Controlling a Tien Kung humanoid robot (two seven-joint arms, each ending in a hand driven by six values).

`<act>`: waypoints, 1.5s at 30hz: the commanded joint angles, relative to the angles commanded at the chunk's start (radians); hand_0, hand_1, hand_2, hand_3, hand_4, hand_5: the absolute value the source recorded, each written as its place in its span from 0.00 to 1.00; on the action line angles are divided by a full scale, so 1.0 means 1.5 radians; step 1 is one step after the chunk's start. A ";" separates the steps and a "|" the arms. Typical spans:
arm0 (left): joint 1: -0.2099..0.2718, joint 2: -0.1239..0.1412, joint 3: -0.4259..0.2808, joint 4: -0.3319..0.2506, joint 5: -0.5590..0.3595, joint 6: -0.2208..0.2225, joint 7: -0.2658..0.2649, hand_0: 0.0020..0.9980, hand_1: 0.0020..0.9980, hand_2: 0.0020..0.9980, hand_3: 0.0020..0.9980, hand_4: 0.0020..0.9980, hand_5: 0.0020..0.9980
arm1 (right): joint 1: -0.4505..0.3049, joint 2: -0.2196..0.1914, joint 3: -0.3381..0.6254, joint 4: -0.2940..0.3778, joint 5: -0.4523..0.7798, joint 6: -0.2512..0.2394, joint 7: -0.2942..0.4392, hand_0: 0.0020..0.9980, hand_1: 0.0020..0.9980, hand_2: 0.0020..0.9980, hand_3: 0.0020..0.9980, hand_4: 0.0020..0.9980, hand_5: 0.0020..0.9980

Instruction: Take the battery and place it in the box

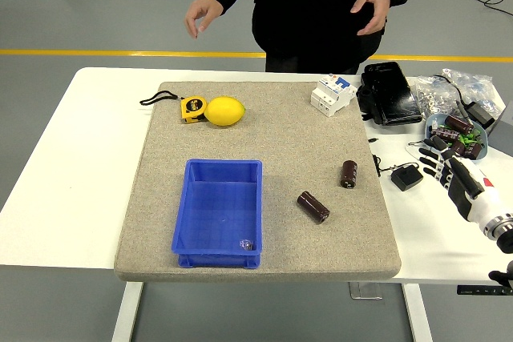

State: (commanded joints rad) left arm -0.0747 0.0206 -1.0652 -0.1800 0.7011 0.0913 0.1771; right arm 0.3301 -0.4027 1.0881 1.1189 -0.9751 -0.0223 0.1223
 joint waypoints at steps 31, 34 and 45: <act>0.000 0.004 0.001 0.000 0.027 0.023 -0.015 0.81 0.79 0.80 0.71 0.77 0.70 | 0.239 0.135 -0.284 -0.293 -0.561 -0.219 0.056 0.96 0.87 0.87 0.92 1.00 0.43; 0.001 0.004 0.003 0.000 0.026 0.023 -0.016 0.81 0.78 0.80 0.70 0.76 0.69 | 0.237 0.142 -0.289 -0.309 -0.543 -0.233 0.065 0.87 0.79 0.82 0.90 1.00 0.41; 0.004 0.005 0.005 0.000 0.024 0.024 -0.018 0.80 0.78 0.80 0.68 0.73 0.66 | 0.232 0.154 -0.302 -0.341 -0.468 -0.266 0.091 0.76 0.69 0.73 0.84 1.00 0.34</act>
State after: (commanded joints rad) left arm -0.0689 0.0275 -1.0577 -0.1800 0.7373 0.1277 0.1502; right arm 0.6777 -0.1724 0.6356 0.6066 -1.6779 -0.4218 0.2586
